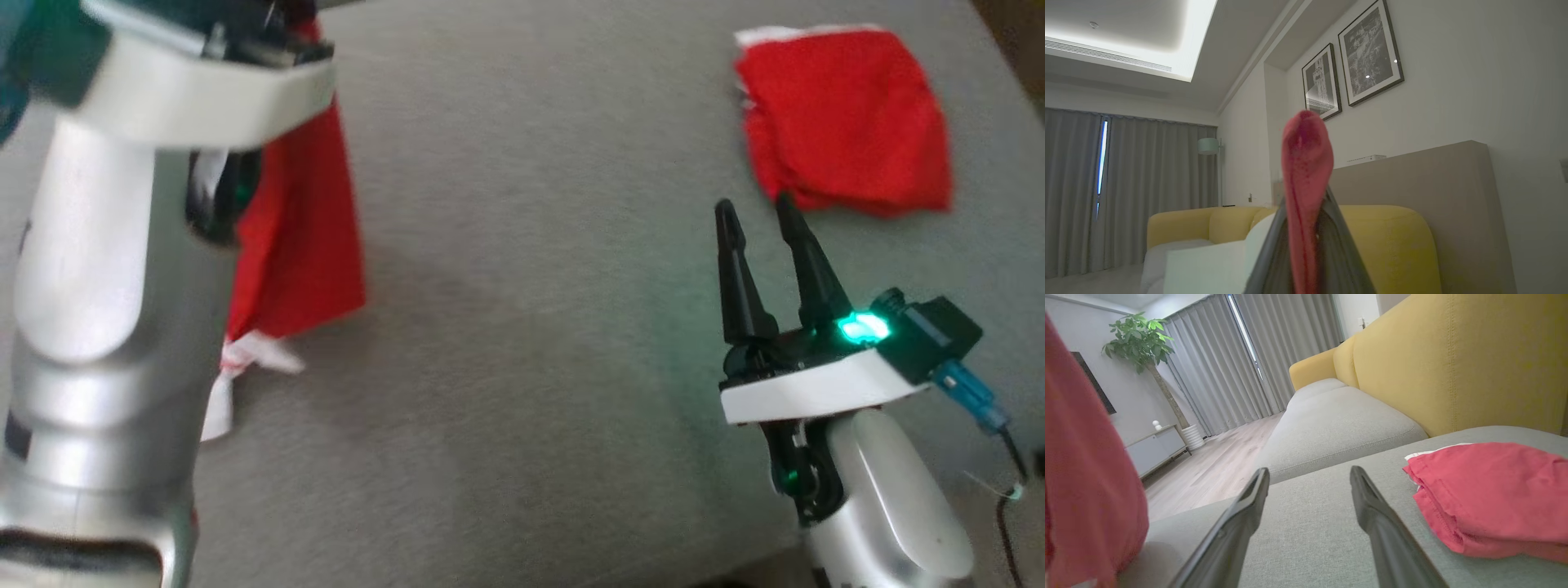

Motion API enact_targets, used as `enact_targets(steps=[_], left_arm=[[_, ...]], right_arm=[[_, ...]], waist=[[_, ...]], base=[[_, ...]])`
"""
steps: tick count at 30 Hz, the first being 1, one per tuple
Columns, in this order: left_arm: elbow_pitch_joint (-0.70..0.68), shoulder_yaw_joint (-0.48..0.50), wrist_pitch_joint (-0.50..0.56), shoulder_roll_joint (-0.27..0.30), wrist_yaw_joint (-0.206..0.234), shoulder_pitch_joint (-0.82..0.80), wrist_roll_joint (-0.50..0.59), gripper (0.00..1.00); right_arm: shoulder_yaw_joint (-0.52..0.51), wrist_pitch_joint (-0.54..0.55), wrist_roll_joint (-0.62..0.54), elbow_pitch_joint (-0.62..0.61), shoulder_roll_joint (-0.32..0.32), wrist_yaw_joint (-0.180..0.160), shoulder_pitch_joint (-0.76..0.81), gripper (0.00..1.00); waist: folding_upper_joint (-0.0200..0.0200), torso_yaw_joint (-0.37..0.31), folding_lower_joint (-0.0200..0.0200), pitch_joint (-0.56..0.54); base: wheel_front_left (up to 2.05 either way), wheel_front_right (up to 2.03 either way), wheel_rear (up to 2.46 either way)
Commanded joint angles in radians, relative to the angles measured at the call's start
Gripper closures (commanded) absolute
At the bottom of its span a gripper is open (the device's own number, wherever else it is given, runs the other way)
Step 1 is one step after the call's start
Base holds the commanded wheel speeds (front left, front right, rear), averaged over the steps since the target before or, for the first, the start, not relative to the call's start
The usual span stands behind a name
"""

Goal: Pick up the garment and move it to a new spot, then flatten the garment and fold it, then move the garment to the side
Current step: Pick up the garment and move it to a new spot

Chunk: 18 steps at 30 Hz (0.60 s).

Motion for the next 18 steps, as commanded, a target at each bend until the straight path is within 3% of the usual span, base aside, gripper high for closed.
enact_targets(steps=[1,8,9,18], left_arm=[[0.0,0.018,-0.006,0.019,-0.003,-0.073,0.014,1.0],[0.153,-0.01,-0.06,-0.006,0.0,-0.211,0.045,1.0],[0.175,-0.015,-0.071,-0.008,-0.001,-0.231,0.05,0.01],[0.302,-0.061,-0.108,0.021,-0.002,-0.214,0.083,0.0]], right_arm=[[0.03,-0.011,0.024,-0.046,-0.002,-0.001,-0.032,0.0],[0.061,-0.011,0.072,-0.067,-0.002,-0.001,-0.035,0.0],[0.06,-0.011,0.074,-0.067,-0.002,-0.001,-0.034,0.0],[0.045,-0.011,0.065,-0.063,-0.002,-0.001,-0.022,0.0]], waist=[[-0.0001,-0.106,-0.0002,0.074],[-0.0001,-0.182,-0.0002,0.101],[-0.0001,-0.184,-0.0002,0.101],[-0.0001,-0.135,-0.0002,0.066]], base=[[0.0,0.0,0.0],[0.0,0.0,0.0],[0.0,0.0,0.0],[0.0,0.0,0.0]])
